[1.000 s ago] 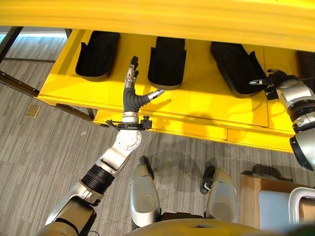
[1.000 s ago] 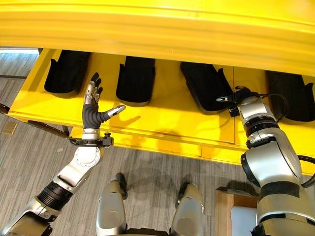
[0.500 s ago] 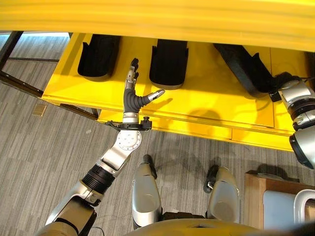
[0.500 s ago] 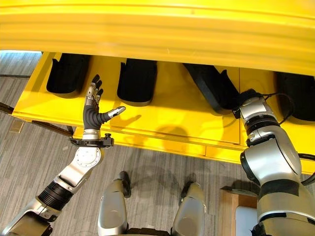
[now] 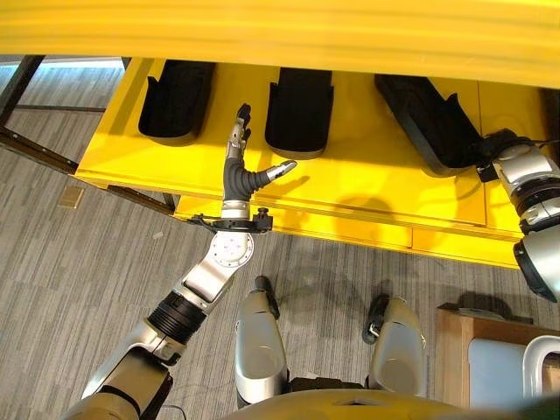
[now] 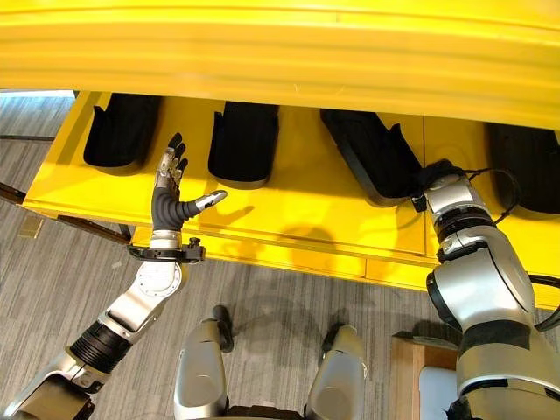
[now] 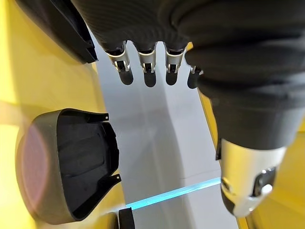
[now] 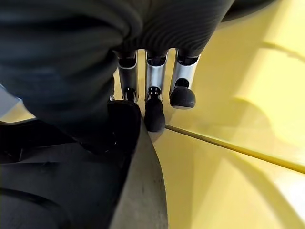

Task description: Move parts from the plastic box to the shelf.

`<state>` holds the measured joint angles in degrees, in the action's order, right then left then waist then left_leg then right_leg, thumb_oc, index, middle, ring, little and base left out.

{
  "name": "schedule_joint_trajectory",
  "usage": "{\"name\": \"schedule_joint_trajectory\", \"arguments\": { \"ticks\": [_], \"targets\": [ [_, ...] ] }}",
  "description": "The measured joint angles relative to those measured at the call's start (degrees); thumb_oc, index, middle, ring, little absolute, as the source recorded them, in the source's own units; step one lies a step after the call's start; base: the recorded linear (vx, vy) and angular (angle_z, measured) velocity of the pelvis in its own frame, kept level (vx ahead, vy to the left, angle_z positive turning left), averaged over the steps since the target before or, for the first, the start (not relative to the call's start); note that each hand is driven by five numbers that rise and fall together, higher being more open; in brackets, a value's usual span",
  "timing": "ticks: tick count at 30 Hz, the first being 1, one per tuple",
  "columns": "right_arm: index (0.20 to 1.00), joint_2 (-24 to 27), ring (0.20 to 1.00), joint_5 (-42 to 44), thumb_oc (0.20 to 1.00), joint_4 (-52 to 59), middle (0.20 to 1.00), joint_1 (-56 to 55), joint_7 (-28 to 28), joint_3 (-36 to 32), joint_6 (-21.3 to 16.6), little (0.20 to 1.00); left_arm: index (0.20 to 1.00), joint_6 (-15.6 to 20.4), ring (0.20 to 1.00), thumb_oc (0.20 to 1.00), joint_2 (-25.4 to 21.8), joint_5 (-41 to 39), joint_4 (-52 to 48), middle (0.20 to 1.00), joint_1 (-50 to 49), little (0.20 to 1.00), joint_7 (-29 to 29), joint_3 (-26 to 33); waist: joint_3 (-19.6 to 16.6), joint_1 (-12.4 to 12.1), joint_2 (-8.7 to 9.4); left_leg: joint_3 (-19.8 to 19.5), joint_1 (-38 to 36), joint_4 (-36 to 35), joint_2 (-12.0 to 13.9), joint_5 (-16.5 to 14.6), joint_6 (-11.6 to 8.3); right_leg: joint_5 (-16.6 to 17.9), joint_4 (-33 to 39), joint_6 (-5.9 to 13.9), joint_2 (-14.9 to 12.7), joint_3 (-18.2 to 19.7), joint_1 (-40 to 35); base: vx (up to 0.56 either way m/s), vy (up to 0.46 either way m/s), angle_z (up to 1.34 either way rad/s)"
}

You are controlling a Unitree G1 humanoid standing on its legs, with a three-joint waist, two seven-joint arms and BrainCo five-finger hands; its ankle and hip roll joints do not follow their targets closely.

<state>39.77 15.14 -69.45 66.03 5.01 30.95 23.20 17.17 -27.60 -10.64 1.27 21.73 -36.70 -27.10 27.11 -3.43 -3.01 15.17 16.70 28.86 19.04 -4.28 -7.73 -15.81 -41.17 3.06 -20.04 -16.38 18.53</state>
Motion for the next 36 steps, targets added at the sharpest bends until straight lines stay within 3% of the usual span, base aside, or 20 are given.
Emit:
{"name": "schedule_joint_trajectory", "arguments": {
  "ticks": [6, 8, 11, 27, 31, 36],
  "targets": [
    [0.2, -1.3, 0.2, 9.2, 0.2, 0.4, 0.2, -1.0, 6.6, -3.4, -0.1, 0.2, 1.0, 0.0, 1.0, 1.0, 0.0, 0.0, 0.1, 1.0, 0.1, 1.0, 0.0, 0.0, 0.0, 0.5, 0.0, 0.0, 0.0, 0.2, 0.0, -0.2, 0.14, 0.1, 0.2, 0.13, 0.1, 0.1, 0.0, 0.0, 0.011, 0.0],
    [0.2, -2.2, 0.2, 11.7, 0.2, 1.1, 0.2, -2.1, 8.1, -5.9, -1.8, 0.2, 1.0, 0.0, 1.0, 1.0, 0.0, 0.0, 0.1, 1.0, 0.2, 1.0, 0.0, 0.0, 0.0, 1.0, 0.03, 0.1, 0.0, 0.3, 0.0, -0.3, 0.09, 0.1, 0.2, 0.17, 0.1, 0.2, -0.1, 0.0, 0.0, 0.0],
    [0.2, -2.8, 0.2, 12.4, 0.2, 2.4, 0.2, -3.4, 10.3, -5.4, -3.6, 0.2, 1.0, 0.0, 1.0, 1.0, 0.0, -0.1, 0.1, 1.0, 0.3, 1.0, 0.0, 0.0, 0.0, 1.4, 0.03, 0.1, -0.1, 0.3, 0.0, -0.3, 0.07, 0.2, 0.2, 0.16, 0.1, 0.2, -0.1, 0.0, 0.0, 0.0],
    [0.2, -4.7, 0.2, 9.3, 0.2, 4.6, 0.2, -4.1, 15.6, -2.2, -5.2, 0.2, 1.0, 0.0, 1.0, 1.0, 0.1, -0.1, 0.1, 1.0, 0.3, 1.0, -1.2, 0.0, -0.1, 2.1, -0.07, 0.2, -0.1, 0.4, 0.0, -0.3, 0.08, 0.3, 0.2, 0.13, 0.1, 0.3, 0.0, 0.0, 0.0, 0.0],
    [0.2, -5.1, 0.2, 11.6, 0.2, 5.6, 0.2, -4.3, 16.8, -2.4, -5.0, 0.2, 1.0, 0.0, 1.0, 1.0, 0.3, 0.0, 0.1, 1.0, 0.3, 1.0, -1.3, 0.0, -0.1, 2.5, -0.15, 0.2, 0.0, 0.3, 0.1, -0.3, 0.05, 0.3, 0.3, 0.13, 0.2, 0.4, 0.1, 0.0, 0.0, 0.0],
    [0.2, -5.0, 0.2, 15.7, 0.2, 7.6, 0.2, -6.3, 17.5, -3.7, -7.5, 0.2, 1.0, 0.0, 1.0, 1.0, 0.4, -0.1, 0.1, 1.0, 0.3, 1.0, -1.3, 0.0, -0.1, 2.6, -0.16, 0.2, -0.1, 0.3, 0.1, -0.4, -0.04, 0.3, 0.3, 0.13, 0.3, 0.4, 0.1, 0.01, 0.0, 0.0]
  ]
}}
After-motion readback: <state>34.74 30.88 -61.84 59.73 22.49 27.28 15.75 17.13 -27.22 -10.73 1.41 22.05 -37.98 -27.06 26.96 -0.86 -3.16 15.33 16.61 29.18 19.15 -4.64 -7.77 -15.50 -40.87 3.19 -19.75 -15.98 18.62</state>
